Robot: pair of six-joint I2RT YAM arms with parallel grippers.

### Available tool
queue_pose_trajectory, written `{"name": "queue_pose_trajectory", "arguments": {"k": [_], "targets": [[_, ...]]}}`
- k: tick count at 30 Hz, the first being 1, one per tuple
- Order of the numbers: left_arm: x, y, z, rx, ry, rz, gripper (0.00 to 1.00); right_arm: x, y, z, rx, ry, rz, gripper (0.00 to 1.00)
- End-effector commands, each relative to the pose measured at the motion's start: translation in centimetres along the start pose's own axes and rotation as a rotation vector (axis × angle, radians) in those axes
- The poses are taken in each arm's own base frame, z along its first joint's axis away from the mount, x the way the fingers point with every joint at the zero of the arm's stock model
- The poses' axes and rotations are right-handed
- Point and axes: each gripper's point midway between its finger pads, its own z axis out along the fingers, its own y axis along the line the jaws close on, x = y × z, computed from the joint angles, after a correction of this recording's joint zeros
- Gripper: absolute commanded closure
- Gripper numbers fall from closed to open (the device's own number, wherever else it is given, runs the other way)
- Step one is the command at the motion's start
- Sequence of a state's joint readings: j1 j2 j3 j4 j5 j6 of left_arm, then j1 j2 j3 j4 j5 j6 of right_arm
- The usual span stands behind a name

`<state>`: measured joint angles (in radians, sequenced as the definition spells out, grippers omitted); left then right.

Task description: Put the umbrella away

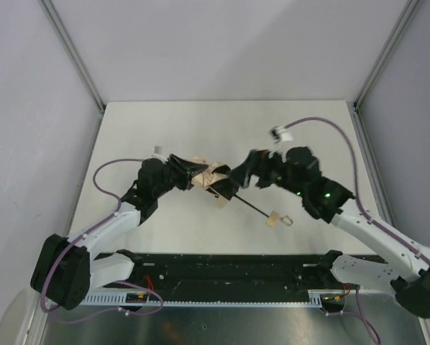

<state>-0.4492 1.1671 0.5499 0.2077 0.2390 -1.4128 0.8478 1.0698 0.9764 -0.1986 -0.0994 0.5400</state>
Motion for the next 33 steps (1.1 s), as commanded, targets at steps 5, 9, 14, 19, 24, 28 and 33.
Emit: {"name": "queue_pose_trajectory", "arguments": {"k": [5,9,14,19,24,28,33], "targets": [[-1.7,-16.3,-8.8,0.631,-0.107,0.143,1.0,-7.7,-3.6,-6.6,0.029,-0.217,0.147,0.04],[-2.3,-19.3,-11.7,0.743,-0.192,0.202,1.0,-9.6,2.1,-9.0,-0.173,-0.311,0.008,0.13],[-3.0,-21.5,-13.4,0.802,-0.258,0.229,1.0,-8.5,7.0,-8.0,-0.243,-0.292,-0.081,0.21],[-3.1,-23.3,-14.4,0.846,-0.261,0.219,1.0,-7.1,9.5,-5.0,-0.264,-0.269,-0.105,0.3],[-3.1,-24.4,-15.4,0.884,-0.268,0.209,1.0,-8.7,10.2,-3.8,-0.271,-0.348,-0.102,0.45],[-3.1,-24.9,-15.9,0.901,-0.263,0.193,1.0,-9.3,11.2,-2.8,-0.317,-0.373,-0.105,0.63],[-3.7,-25.2,-15.8,0.904,-0.258,0.098,1.0,-9.1,13.1,-1.8,-0.38,-0.382,-0.08,0.97]]}}
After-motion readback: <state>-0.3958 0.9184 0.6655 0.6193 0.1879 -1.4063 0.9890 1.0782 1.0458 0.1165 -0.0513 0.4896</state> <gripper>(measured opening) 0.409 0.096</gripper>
